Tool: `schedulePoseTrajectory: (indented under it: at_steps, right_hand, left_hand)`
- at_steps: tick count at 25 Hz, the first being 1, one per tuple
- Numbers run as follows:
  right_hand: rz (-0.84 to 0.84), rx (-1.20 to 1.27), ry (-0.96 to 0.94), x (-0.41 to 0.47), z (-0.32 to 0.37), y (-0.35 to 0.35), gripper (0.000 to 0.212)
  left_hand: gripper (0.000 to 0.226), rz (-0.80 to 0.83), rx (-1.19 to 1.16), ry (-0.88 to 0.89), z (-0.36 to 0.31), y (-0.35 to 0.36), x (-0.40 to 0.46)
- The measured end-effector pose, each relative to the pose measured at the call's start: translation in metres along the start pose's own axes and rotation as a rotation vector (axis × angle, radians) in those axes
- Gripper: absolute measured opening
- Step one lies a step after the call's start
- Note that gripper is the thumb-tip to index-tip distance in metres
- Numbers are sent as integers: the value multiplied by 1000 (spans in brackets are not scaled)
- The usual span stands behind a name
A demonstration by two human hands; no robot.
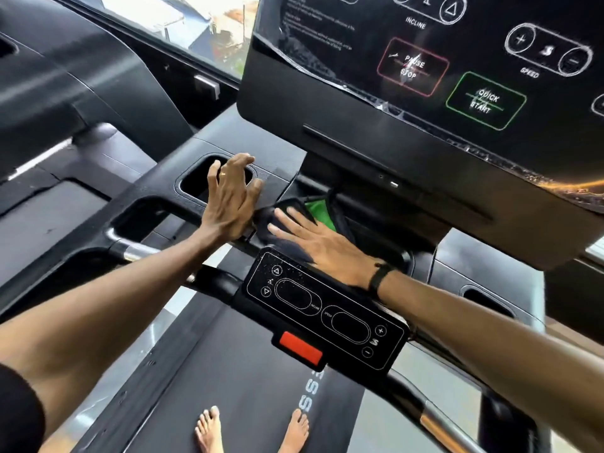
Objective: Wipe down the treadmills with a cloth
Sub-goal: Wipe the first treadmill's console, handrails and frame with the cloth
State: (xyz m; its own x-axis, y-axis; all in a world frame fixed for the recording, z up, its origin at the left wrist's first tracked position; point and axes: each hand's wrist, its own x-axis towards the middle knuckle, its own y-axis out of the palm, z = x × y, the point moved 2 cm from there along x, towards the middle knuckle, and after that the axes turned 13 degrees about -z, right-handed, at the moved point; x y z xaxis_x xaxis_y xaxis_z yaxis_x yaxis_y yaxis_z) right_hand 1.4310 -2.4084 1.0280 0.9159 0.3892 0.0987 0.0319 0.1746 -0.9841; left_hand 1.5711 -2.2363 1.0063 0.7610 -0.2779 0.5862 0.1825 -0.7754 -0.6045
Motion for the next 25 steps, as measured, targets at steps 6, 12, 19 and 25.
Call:
schedulePoseTrajectory:
  at_steps: [6,12,19,25]
  right_hand:
    - [204,16,-298,-25,-22,-25,89]
    - [136,41,-197,-1,-11,-9,93]
    - [158,61,-252,-9,-13,-15,82]
    - [-56,19,-45,2,-3,3,62]
  left_hand:
    - [49,-34,51,4,0,3,0]
    - [46,-63,18,0,7,2,0]
    - [46,-57,-5,-12,2,5,1]
    - [49,-7,-22,39,6,-2,1]
